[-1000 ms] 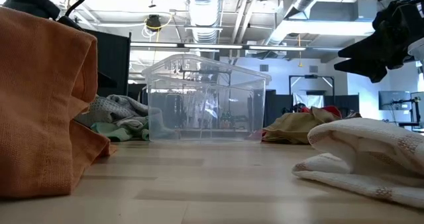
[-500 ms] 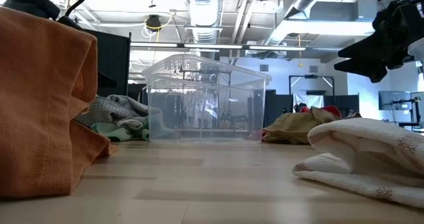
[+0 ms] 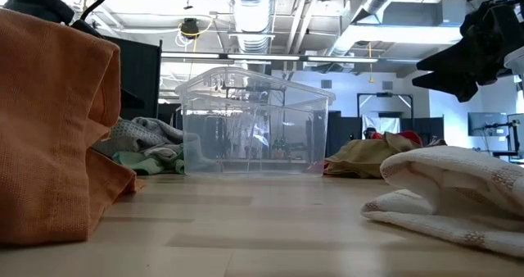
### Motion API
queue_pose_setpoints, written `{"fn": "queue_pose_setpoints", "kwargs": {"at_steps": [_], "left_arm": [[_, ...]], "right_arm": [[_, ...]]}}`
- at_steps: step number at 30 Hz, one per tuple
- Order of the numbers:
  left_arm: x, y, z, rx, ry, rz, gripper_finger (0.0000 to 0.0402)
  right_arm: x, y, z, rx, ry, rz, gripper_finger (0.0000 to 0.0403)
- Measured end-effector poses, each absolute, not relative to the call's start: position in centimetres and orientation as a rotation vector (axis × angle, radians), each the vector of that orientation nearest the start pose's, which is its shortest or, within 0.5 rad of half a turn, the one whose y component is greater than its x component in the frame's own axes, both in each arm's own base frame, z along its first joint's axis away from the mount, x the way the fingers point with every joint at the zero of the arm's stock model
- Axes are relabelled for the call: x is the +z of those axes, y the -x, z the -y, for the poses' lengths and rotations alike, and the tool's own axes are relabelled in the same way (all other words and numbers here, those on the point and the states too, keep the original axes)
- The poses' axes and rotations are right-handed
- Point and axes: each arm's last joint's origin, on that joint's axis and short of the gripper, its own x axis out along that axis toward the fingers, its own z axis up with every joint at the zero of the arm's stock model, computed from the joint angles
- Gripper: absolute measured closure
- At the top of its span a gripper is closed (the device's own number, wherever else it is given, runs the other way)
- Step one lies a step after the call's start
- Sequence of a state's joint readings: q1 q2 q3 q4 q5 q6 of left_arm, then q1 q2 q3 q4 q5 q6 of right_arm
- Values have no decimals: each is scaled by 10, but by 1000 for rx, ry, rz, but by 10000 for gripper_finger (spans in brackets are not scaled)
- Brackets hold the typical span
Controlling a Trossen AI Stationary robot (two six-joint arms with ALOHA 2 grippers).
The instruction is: Sort towels by color in basket
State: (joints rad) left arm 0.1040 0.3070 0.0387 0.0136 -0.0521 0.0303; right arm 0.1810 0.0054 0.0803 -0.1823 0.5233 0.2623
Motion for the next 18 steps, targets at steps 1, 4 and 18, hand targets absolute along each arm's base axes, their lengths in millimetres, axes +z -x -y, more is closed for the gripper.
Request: {"fn": "queue_pose_setpoints", "kwargs": {"at_steps": [1, 4, 18], "left_arm": [[152, -113, -13, 151, -24, -258, 242], [152, -113, -13, 152, -23, -257, 242], [152, -113, -13, 152, -23, -257, 242]], "right_arm": [[173, -89, -2, -353, -223, -54, 143], [174, -89, -2, -353, -226, -45, 143], [174, -90, -2, -353, -229, -40, 143]]}}
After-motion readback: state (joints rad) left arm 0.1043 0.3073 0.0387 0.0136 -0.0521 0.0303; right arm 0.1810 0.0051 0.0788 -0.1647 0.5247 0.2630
